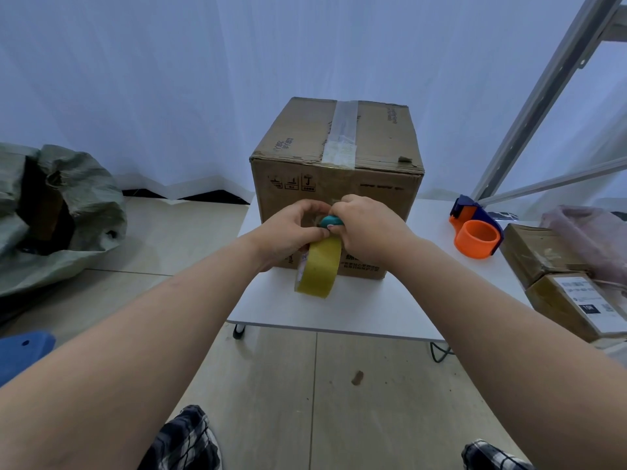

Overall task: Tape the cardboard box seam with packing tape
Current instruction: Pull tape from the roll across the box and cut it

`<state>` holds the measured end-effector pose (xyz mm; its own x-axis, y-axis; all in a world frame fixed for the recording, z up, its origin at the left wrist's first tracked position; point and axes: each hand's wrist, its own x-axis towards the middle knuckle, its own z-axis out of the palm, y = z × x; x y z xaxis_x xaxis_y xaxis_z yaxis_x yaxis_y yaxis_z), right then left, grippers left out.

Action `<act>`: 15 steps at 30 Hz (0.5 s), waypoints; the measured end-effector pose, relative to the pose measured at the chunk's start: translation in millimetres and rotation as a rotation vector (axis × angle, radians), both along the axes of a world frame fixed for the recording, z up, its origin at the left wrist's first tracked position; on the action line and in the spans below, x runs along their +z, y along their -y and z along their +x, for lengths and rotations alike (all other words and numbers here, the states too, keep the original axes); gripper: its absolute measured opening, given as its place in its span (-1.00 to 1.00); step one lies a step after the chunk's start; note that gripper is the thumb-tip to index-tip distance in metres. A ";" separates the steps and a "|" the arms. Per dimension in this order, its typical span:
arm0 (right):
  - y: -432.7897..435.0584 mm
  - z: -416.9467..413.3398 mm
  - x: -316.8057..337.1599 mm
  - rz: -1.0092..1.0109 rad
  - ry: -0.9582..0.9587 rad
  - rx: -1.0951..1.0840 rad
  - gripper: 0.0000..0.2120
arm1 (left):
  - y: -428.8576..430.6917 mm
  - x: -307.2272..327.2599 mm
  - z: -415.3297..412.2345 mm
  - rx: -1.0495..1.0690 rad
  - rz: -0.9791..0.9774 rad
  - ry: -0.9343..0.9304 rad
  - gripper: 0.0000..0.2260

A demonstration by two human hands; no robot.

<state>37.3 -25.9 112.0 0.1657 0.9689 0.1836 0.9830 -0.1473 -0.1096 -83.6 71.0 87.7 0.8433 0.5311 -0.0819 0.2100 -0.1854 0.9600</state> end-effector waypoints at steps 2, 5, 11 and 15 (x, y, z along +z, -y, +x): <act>0.1 0.9 -0.2 0.004 -0.002 -0.003 -0.79 | 0.0 0.3 -0.1 -0.012 -0.015 -0.011 -0.70; 0.3 1.9 0.5 0.007 -0.003 -0.003 -0.80 | -0.3 0.3 0.2 -0.022 -0.043 -0.033 -0.69; 4.6 3.8 -3.2 0.011 0.033 0.018 -0.80 | -0.7 -0.1 0.4 -0.029 -0.055 -0.043 -0.69; 7.7 2.8 -4.0 0.031 0.049 0.038 -0.81 | -1.8 -0.7 -0.1 -0.023 -0.057 -0.042 -0.67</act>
<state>40.1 -33.7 108.0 0.1188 0.9682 0.2201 0.9921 -0.1068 -0.0655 -83.7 72.8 87.0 0.8502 0.5055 -0.1469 0.2466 -0.1359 0.9595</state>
